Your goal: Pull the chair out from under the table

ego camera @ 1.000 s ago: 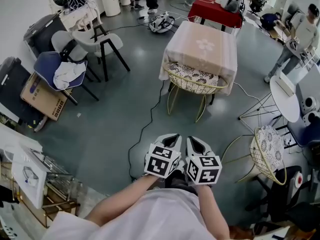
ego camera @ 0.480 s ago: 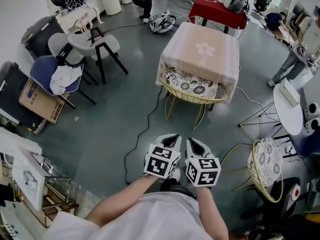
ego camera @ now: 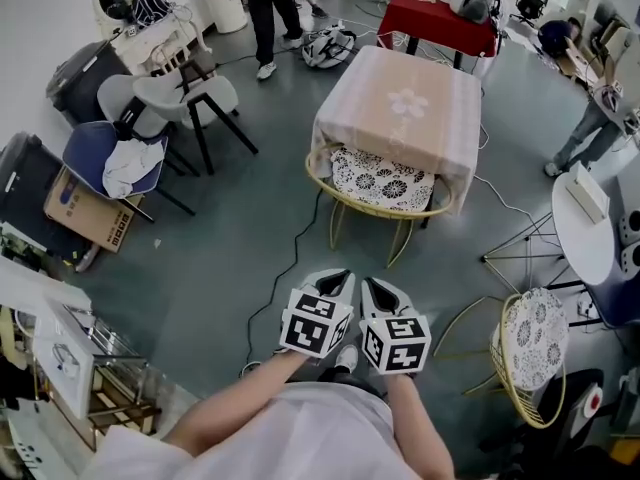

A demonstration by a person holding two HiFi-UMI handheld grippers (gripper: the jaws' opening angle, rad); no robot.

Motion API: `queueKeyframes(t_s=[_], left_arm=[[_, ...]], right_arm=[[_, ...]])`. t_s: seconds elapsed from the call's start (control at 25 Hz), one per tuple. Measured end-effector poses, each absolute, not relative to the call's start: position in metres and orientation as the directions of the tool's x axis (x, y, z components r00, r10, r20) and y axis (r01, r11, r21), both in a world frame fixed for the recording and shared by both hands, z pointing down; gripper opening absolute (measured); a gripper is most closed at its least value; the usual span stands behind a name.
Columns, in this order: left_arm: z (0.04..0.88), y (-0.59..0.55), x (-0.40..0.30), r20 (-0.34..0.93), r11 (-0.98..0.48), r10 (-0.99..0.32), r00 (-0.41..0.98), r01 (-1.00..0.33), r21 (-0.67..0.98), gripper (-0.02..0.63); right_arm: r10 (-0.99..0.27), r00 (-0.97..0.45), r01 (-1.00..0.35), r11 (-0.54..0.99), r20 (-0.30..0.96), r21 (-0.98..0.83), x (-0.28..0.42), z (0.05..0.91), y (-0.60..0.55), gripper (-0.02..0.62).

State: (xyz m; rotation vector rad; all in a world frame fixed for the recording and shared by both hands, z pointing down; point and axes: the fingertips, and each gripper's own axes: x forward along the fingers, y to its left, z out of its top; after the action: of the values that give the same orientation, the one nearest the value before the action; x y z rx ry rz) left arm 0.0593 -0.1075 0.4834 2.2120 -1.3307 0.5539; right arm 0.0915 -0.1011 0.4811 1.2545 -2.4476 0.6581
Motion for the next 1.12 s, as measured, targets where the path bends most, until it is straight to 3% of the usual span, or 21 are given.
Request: queueKeyframes(t_s=[1.12], left_arm=[[0.509, -0.198, 0.065, 0.587, -0.414, -0.659, 0.470, -0.878, 0.239, 0.005]], right_arm=[[-0.681, -0.516, -0.845, 0.504, 0.520, -0.179, 0.112, 0.501, -0.188, 0.003]])
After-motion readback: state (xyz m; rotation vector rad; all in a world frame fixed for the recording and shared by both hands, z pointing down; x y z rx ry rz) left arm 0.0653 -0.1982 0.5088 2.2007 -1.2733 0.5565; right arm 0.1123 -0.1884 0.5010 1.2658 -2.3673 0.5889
